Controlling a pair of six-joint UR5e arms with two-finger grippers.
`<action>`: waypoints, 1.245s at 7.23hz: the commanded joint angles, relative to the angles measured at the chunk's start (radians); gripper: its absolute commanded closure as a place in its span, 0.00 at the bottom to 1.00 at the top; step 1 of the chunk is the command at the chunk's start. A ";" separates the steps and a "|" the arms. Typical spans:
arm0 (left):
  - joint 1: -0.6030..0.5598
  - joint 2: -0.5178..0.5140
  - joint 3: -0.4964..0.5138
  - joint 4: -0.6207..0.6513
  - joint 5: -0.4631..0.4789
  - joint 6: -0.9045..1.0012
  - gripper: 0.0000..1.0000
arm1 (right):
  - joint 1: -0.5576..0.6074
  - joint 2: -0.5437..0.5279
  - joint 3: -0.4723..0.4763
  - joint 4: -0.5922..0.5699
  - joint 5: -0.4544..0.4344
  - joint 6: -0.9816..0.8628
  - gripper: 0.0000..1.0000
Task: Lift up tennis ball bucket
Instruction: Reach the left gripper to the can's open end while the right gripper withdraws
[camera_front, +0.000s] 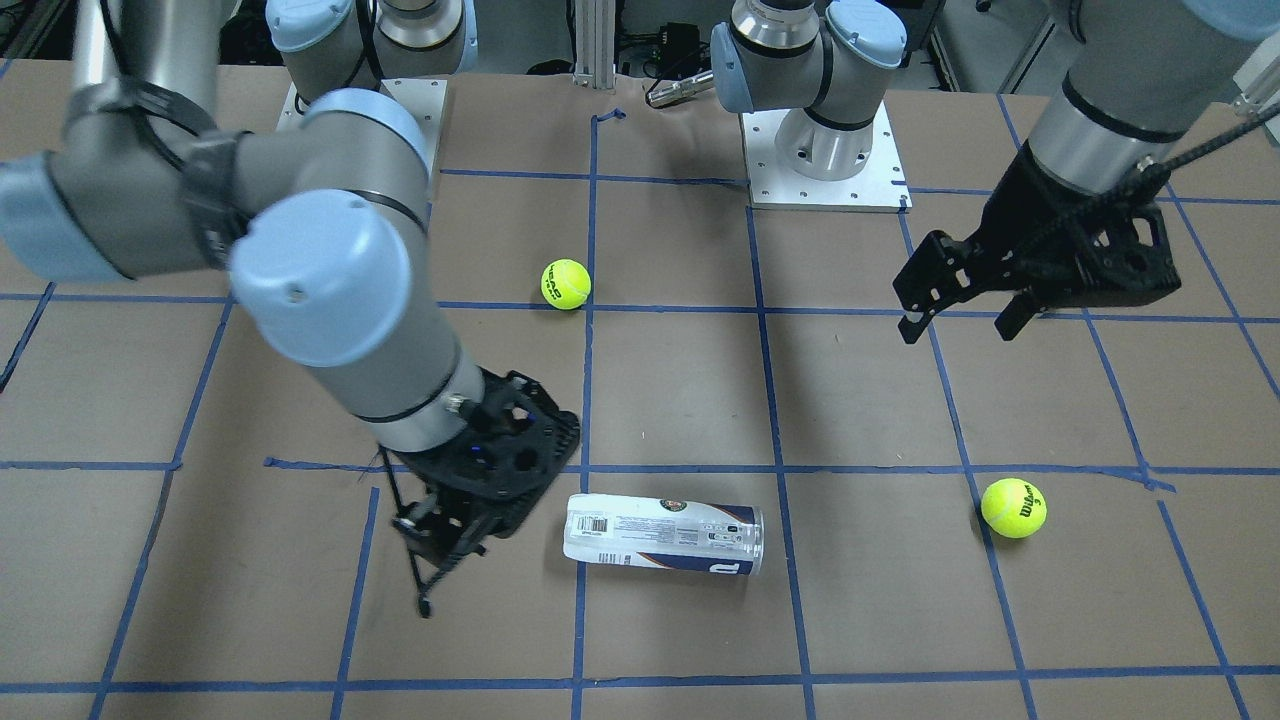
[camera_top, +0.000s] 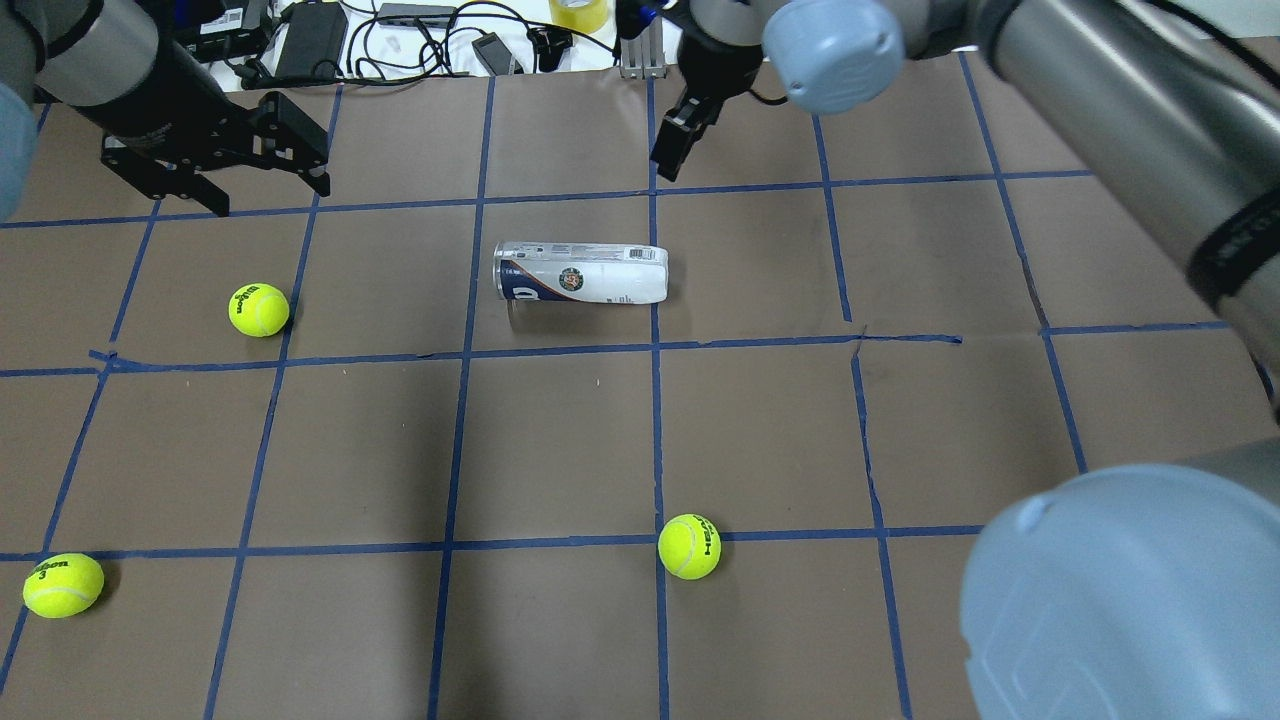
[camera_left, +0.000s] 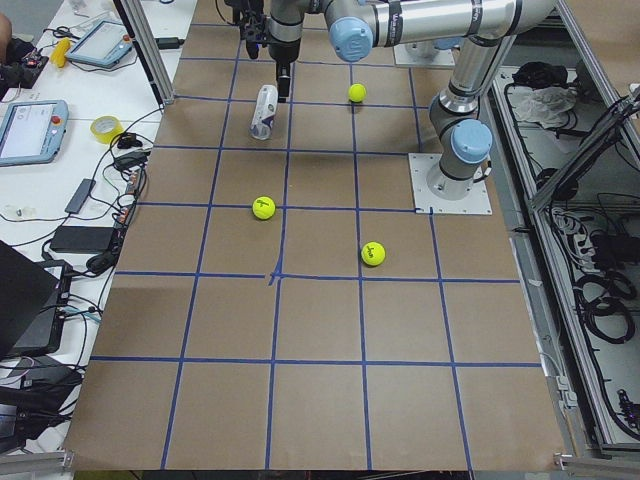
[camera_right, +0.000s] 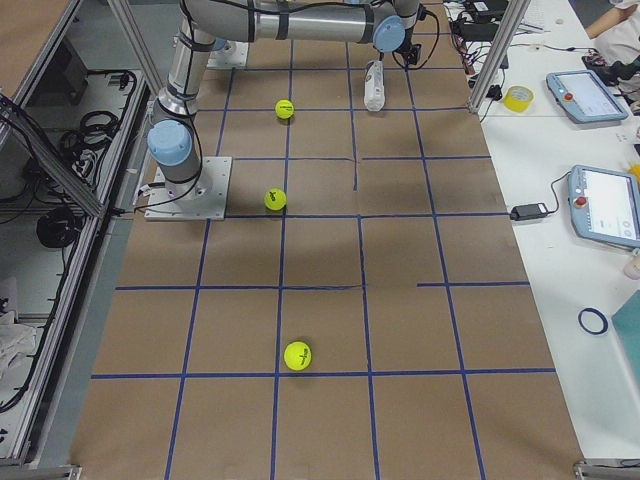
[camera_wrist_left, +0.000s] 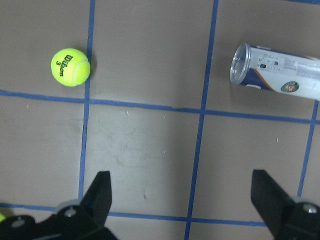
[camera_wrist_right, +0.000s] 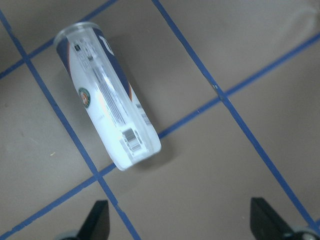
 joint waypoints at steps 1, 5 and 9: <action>0.000 -0.134 -0.007 0.165 -0.188 -0.050 0.00 | -0.082 -0.206 0.001 0.277 -0.058 0.169 0.00; -0.003 -0.405 -0.005 0.431 -0.434 -0.057 0.00 | -0.085 -0.308 0.025 0.380 -0.120 0.462 0.00; -0.013 -0.538 -0.037 0.463 -0.662 -0.052 0.00 | -0.083 -0.388 0.138 0.402 -0.318 0.785 0.00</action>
